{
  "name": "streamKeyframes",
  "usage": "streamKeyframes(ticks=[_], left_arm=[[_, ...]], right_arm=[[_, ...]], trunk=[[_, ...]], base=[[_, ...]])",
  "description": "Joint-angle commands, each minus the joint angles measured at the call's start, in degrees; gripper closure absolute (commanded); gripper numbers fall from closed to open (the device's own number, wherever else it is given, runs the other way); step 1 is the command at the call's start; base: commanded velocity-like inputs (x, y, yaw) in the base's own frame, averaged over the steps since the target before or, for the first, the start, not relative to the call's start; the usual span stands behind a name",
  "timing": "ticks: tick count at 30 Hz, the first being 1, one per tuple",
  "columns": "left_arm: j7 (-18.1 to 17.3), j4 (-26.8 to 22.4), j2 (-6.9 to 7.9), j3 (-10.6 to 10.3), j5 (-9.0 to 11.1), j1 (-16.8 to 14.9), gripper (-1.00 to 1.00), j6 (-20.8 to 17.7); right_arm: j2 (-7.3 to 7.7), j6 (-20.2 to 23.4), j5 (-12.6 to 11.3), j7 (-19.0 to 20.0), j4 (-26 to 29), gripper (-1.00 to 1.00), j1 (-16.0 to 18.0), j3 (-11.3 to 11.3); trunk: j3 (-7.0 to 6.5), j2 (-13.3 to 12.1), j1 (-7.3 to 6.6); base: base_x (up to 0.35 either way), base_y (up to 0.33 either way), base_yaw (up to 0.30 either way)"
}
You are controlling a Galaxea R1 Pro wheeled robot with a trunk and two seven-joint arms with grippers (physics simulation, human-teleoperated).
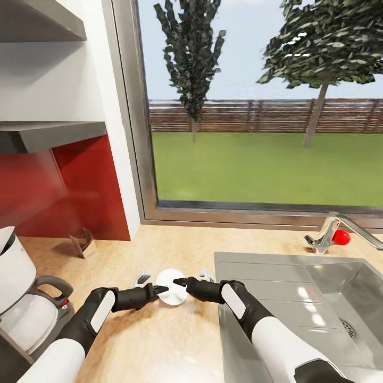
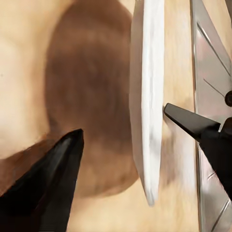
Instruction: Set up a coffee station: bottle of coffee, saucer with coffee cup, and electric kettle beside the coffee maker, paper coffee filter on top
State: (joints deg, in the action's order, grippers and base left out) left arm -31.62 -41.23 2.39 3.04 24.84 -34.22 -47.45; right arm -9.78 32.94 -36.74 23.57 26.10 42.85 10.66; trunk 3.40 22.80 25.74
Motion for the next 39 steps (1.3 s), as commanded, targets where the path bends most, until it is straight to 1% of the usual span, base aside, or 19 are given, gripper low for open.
streamKeyframes(ticks=[1, 21, 30, 39], left_arm=[[-0.2, -0.1, -0.03, 0.1, -0.1, -0.1, 1.00, -0.3], [-0.2, -0.4, 0.07, 0.3, 0.0, -0.1, 1.00, -0.4], [-0.4, -0.4, 0.19, 0.4, 0.1, -0.2, 1.00, -0.6], [-0.5, -0.5, 0.25, 0.4, 0.2, -0.6, 1.00, -0.6]], right_arm=[[0.02, 0.1, 0.2, 0.0, 0.0, -1.00, 0.0, 0.2], [0.02, 0.1, 0.1, 0.0, 0.1, -1.00, 0.0, 0.2], [0.15, 0.1, 0.0, 0.0, 1.2, -1.00, 0.0, -0.2], [0.35, 0.2, 0.0, -0.1, 8.7, -1.00, 0.0, -0.4]], trunk=[[0.14, 0.1, 0.04], [0.14, 0.1, 0.04], [0.14, 0.1, 0.04], [0.14, 0.1, 0.04]], base=[[0.000, 0.000, 0.000], [0.000, 0.000, 0.000], [0.000, 0.000, 0.000], [0.000, 0.000, 0.000]])
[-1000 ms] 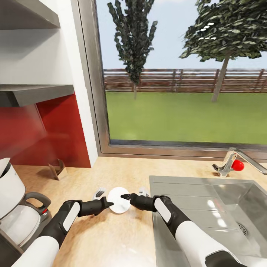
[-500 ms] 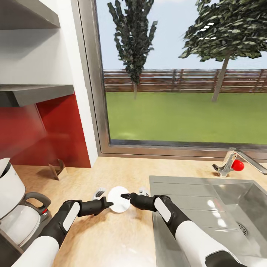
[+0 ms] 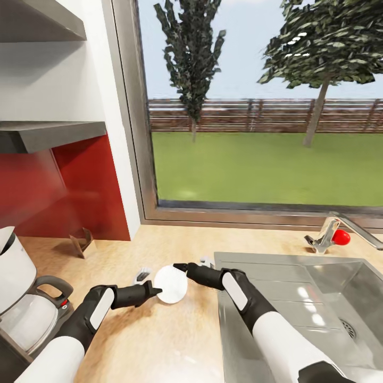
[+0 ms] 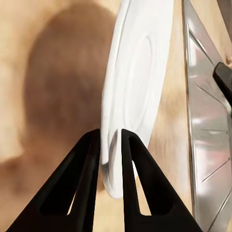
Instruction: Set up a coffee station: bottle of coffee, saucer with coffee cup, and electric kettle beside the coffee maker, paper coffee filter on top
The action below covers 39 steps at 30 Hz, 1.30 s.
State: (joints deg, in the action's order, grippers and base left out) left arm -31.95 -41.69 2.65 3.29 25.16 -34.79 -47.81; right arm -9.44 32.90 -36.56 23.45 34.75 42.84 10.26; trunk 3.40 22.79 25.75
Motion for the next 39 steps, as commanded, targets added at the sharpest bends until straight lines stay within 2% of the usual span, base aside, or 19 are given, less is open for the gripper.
streamKeyframes(ticks=[1, 9, 11, 13, 18, 19, 20, 23, 25, 31, 39], left_arm=[[-0.1, 0.0, 0.00, 0.1, -0.1, -0.1, 1.00, -0.3], [-0.2, -0.3, 0.42, 0.1, 0.7, -0.2, 1.00, -0.5], [-0.3, -0.3, 0.55, 0.1, 2.0, -0.2, 1.00, -0.7], [-0.7, -0.3, 0.67, 0.1, 3.5, -0.2, 1.00, -1.0], [-0.7, -0.3, 0.67, 0.1, 3.5, -0.2, 1.00, -1.0], [-0.9, -0.4, 0.71, 0.1, 3.8, -0.2, 1.00, -1.2], [-1.7, -0.4, 0.92, 0.1, 4.2, -0.2, 1.00, -1.5], [-3.8, -0.4, 1.46, -0.1, 4.7, -0.1, 1.00, -2.1], [-4.7, -0.4, 1.67, -0.2, 4.9, -0.1, 1.00, -2.3], [-6.1, -0.4, 1.98, -0.4, 5.0, 0.1, 1.00, -2.5], [-6.3, -0.4, 2.01, -0.4, 5.0, 0.2, 1.00, -2.5]], right_arm=[[0.02, 0.2, -0.1, 0.0, 0.5, -1.00, 0.0, 0.0], [0.49, 0.2, -0.1, -0.1, 5.6, -1.00, 0.0, 0.0], [1.25, 0.2, -0.1, -0.1, 6.9, -1.00, 0.0, -0.1], [2.66, 0.2, 0.0, -0.1, 7.8, -1.00, 0.0, -0.1], [2.66, 0.2, 0.0, -0.1, 7.8, -1.00, 0.0, -0.1], [3.09, 0.2, 0.0, -0.1, 7.9, -1.00, 0.0, -0.1], [4.64, 0.2, -0.1, 0.0, 8.3, -1.00, 0.0, -0.1], [8.04, 0.2, -0.1, 0.1, 8.9, -1.00, 0.0, 0.0], [9.02, 0.2, -0.1, 0.1, 9.1, -1.00, 0.0, 0.0], [9.70, 0.2, -0.2, 0.2, 9.2, -1.00, 0.0, 0.0], [9.73, 0.2, -0.2, 0.2, 9.3, -1.00, 0.0, 0.0]], trunk=[[0.14, 0.1, 0.04], [0.14, 0.1, 0.04], [0.14, 0.1, 0.04], [0.14, 0.1, 0.04], [0.14, 0.1, 0.04], [0.14, 0.1, 0.04], [0.14, 0.1, 0.04], [0.14, 0.1, 0.04], [0.14, 0.1, 0.04], [0.14, 0.1, 0.04], [0.14, 0.1, 0.04]], base=[[0.000, 0.000, 0.000], [0.000, 0.000, 0.000], [0.000, 0.000, 0.000], [0.000, 0.000, 0.000], [0.000, 0.000, 0.000], [-0.014, 0.000, 0.000], [-0.091, 0.000, 0.000], [-0.198, 0.000, 0.000], [-0.290, 0.000, 0.000], [-0.320, 0.000, 0.000], [-0.331, 0.064, 0.000]])
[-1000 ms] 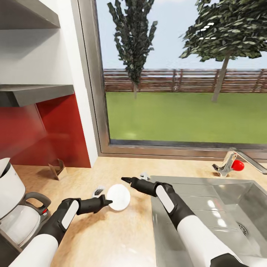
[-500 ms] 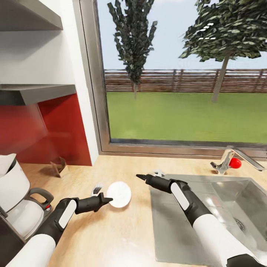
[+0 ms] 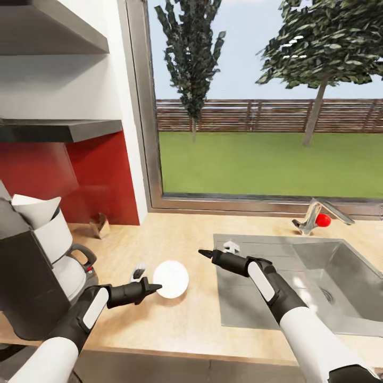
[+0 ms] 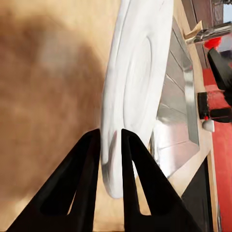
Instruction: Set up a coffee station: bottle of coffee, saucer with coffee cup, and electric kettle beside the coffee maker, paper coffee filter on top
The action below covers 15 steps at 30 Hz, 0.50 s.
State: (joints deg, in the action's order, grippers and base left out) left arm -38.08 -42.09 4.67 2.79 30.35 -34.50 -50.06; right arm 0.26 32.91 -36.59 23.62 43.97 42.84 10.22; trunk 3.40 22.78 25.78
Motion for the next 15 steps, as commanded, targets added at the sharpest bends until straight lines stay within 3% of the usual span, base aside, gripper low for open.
streamKeyframes(ticks=[1, 7, 15], left_arm=[[-0.1, 0.0, -0.01, 0.1, -0.1, 0.0, 1.00, -0.2], [-4.7, 0.0, 0.24, 0.0, -0.6, 0.0, 1.00, -0.2], [-5.9, 0.0, 0.96, 0.0, -0.7, 0.1, 1.00, -0.2]], right_arm=[[0.02, 0.2, -0.1, 0.0, 0.0, -1.00, 0.1, 0.1], [0.00, 0.2, -0.1, 0.0, 0.0, -1.00, 0.1, 0.1], [0.00, 0.2, -0.1, 0.0, 0.0, -1.00, 0.1, 0.1]], trunk=[[0.14, 0.1, 0.00], [0.14, 0.1, 0.00], [0.14, 0.1, 0.00]], base=[[-0.332, 0.116, 0.000], [-0.332, 0.143, 0.000], [-0.328, 0.169, 0.000]])
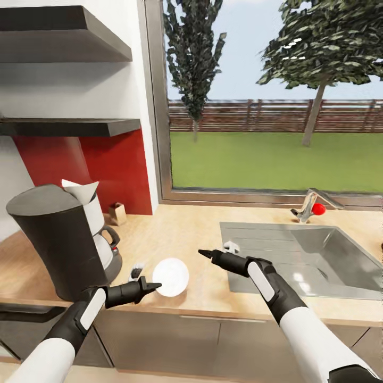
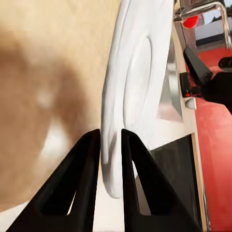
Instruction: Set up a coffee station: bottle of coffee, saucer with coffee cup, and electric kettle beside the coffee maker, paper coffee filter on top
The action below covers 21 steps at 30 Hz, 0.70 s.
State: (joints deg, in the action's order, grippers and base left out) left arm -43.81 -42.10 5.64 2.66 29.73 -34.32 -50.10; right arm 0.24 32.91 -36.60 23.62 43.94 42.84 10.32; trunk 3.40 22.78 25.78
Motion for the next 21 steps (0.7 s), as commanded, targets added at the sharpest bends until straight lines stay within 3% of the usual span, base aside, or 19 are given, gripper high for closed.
streamKeyframes(ticks=[1, 21], left_arm=[[-0.1, 0.0, -0.01, 0.1, -0.1, 0.0, 1.00, -0.2], [-2.2, 0.0, -0.01, 0.0, -0.2, 0.0, 1.00, -0.1]], right_arm=[[0.02, 0.2, -0.1, 0.0, 0.0, -1.00, 0.1, 0.1], [-0.06, 0.2, -0.1, 0.0, 0.0, -1.00, 0.1, 0.2]], trunk=[[0.14, 0.1, 0.00], [0.14, 0.1, 0.00]], base=[[-0.318, 0.182, 0.000], [-0.277, 0.155, 0.000]])
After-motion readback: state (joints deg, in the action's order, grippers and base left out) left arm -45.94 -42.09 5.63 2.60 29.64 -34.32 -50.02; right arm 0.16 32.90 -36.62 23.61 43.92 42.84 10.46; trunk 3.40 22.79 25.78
